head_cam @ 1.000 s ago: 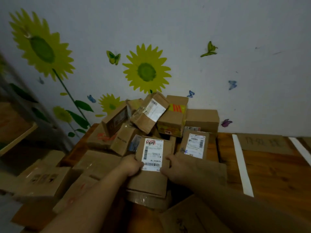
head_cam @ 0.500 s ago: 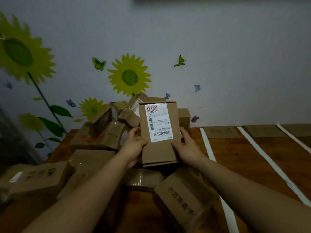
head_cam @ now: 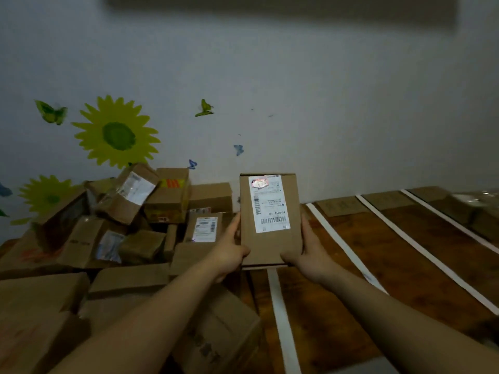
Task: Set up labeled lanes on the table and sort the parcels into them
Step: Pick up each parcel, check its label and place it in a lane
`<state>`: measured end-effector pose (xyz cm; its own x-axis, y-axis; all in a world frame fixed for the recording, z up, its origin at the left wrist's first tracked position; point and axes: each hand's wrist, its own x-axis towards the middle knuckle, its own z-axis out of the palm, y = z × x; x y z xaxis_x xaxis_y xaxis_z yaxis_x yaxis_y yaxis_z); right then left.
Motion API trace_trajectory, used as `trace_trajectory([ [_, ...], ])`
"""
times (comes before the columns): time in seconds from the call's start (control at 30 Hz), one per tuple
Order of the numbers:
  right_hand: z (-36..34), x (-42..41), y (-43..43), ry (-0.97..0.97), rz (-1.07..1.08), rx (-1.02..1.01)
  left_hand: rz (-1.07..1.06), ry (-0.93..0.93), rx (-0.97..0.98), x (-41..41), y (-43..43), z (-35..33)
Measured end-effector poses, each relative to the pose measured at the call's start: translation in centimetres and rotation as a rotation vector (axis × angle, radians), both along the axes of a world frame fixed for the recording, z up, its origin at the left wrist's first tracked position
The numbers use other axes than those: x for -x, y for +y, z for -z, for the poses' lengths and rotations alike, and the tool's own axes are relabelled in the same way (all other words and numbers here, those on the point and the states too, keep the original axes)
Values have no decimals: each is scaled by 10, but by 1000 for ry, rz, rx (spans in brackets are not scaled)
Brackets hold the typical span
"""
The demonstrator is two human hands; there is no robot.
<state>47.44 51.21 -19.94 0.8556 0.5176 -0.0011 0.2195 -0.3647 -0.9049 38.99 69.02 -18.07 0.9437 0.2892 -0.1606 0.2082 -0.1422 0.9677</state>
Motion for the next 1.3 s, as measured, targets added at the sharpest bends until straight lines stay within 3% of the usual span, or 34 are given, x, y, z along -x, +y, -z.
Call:
trace_trajectory([
  [0.27,17,-121,-93,-33,-88,68,-5,-20,-113,-123,-93,21],
  [0.47,66,-185,-125,143,-218,304,-54,209,-180,-169,-133,74],
  [0.63,107,-190,-124,270,-272,399,-37,371,-291,-172,-147,112],
  [0.83,142,-196,-107,224,-307,425,28,451,-412,-181,-136,146],
  [1.0,184,-199,-93,85,-383,755,108,528,-557,-185,-118,178],
  [1.17,200,-198,-88,4,-417,838,104,492,-634,-181,-97,196],
  [1.3,200,-208,-80,-32,-440,845,291,650,-909,-170,-73,212],
])
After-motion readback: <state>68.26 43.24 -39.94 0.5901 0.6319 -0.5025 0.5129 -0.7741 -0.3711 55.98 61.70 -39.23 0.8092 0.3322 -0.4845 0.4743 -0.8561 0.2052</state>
